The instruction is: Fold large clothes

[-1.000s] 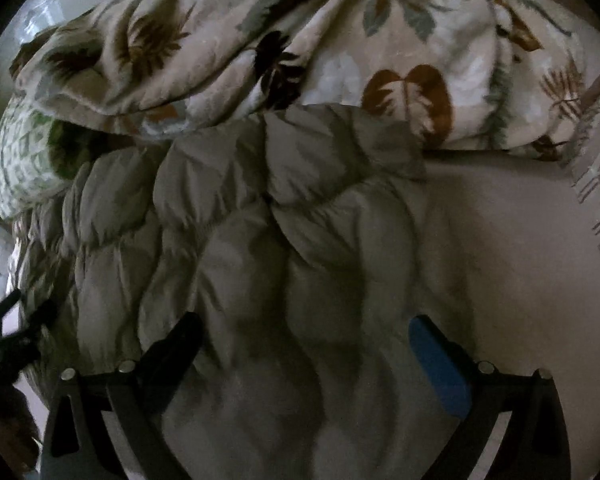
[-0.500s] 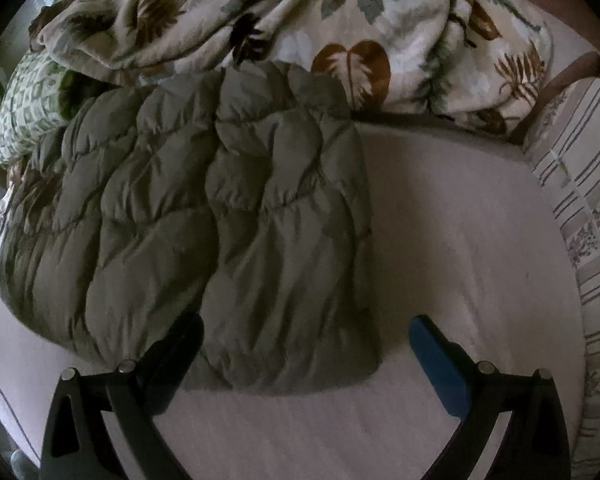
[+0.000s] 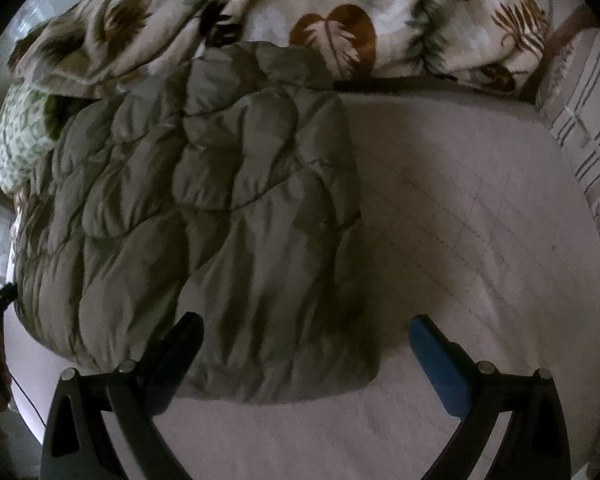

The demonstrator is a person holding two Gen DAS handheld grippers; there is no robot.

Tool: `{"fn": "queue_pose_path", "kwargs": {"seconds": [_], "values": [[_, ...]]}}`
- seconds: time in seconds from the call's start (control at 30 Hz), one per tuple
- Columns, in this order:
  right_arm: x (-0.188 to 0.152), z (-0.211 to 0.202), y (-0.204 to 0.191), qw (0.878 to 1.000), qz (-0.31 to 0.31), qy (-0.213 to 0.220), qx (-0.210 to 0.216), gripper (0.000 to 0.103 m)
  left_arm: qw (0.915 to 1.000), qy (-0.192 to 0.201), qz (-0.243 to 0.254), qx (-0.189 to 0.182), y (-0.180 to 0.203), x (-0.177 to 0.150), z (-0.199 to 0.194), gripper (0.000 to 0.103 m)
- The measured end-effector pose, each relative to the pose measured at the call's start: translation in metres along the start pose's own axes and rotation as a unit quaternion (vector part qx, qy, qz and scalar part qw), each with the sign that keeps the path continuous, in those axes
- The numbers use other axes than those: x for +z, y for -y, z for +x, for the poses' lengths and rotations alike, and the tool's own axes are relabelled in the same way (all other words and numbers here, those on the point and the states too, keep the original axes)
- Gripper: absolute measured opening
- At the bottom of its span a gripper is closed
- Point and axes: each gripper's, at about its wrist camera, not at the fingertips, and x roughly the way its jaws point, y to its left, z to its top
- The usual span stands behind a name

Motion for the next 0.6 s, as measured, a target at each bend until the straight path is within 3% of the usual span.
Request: {"fn": "queue_pose_path", "kwargs": {"seconds": [0.1, 0.3, 0.47, 0.6], "values": [[0.003, 0.007, 0.006, 1.0, 0.009, -0.003, -0.002, 0.103, 0.9997, -0.023, -0.004, 0.003, -0.001, 0.006, 0.02, 0.103], [0.018, 0.023, 0.023, 0.999, 0.035, -0.009, 0.013, 0.103, 0.9958, -0.041, 0.064, 0.052, 0.022, 0.007, 0.044, 0.103], [0.028, 0.044, 0.031, 0.996, 0.06, -0.031, 0.059, 0.103, 0.9958, -0.069, 0.052, 0.031, 0.019, 0.012, 0.055, 0.103], [0.032, 0.077, 0.036, 0.985, 0.089, -0.076, 0.127, 0.103, 0.9949, -0.073, 0.064, 0.025, 0.019, 0.014, 0.06, 0.103]]}}
